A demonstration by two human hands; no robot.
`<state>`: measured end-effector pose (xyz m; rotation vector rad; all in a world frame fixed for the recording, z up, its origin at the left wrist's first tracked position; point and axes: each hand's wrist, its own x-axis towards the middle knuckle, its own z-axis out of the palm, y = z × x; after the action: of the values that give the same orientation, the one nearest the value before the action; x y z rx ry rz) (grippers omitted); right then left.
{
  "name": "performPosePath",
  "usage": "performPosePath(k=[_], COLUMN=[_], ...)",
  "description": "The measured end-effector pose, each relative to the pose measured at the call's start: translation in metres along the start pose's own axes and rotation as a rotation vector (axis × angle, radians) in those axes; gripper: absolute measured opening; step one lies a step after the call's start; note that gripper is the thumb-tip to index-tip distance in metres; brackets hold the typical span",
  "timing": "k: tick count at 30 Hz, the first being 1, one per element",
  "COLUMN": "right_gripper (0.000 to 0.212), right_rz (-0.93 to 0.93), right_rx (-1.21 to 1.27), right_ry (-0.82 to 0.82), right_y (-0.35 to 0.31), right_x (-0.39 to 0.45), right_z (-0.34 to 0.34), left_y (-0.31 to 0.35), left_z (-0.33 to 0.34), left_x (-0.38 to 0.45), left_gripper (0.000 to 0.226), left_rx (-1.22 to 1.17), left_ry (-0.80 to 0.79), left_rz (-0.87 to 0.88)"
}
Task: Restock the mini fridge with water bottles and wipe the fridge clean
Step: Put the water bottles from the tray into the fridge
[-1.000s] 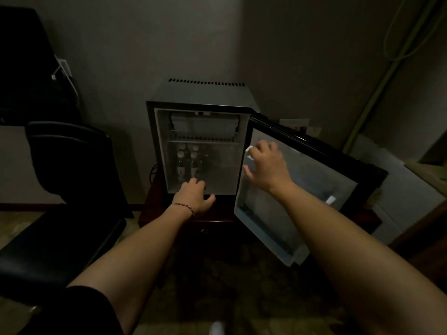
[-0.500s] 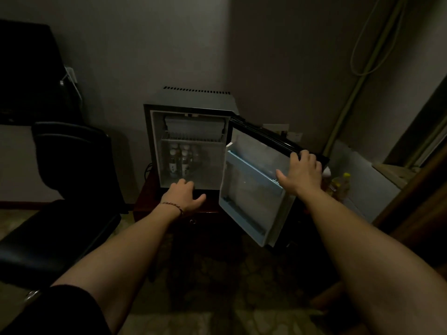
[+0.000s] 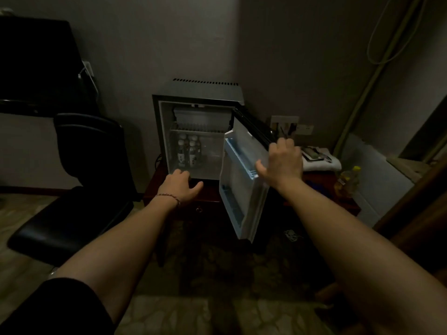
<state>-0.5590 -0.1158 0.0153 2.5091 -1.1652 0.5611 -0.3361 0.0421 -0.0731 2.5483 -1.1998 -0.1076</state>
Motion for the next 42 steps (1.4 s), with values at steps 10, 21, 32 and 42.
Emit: performPosePath(k=[10, 21, 32, 42], right_gripper=[0.053, 0.071, 0.084, 0.081], right_rz=[-0.539, -0.523, -0.456, -0.304], right_rx=[0.466, 0.450, 0.335, 0.291], right_ry=[0.082, -0.173, -0.175, -0.196], right_y=[-0.110, -0.244, -0.326, -0.360], right_x=[0.011, 0.096, 0.221, 0.293], right_z=[0.007, 0.041, 0.103, 0.138], left_y=[-0.045, -0.131, -0.193, -0.226], left_z=[-0.028, -0.046, -0.054, -0.037], left_x=[-0.003, 0.046, 0.196, 0.263], left_gripper=[0.059, 0.061, 0.051, 0.062], left_rx=[-0.016, 0.046, -0.006, -0.010], left_ry=[0.084, 0.020, -0.114, -0.136], left_rz=[-0.119, -0.120, 0.075, 0.104])
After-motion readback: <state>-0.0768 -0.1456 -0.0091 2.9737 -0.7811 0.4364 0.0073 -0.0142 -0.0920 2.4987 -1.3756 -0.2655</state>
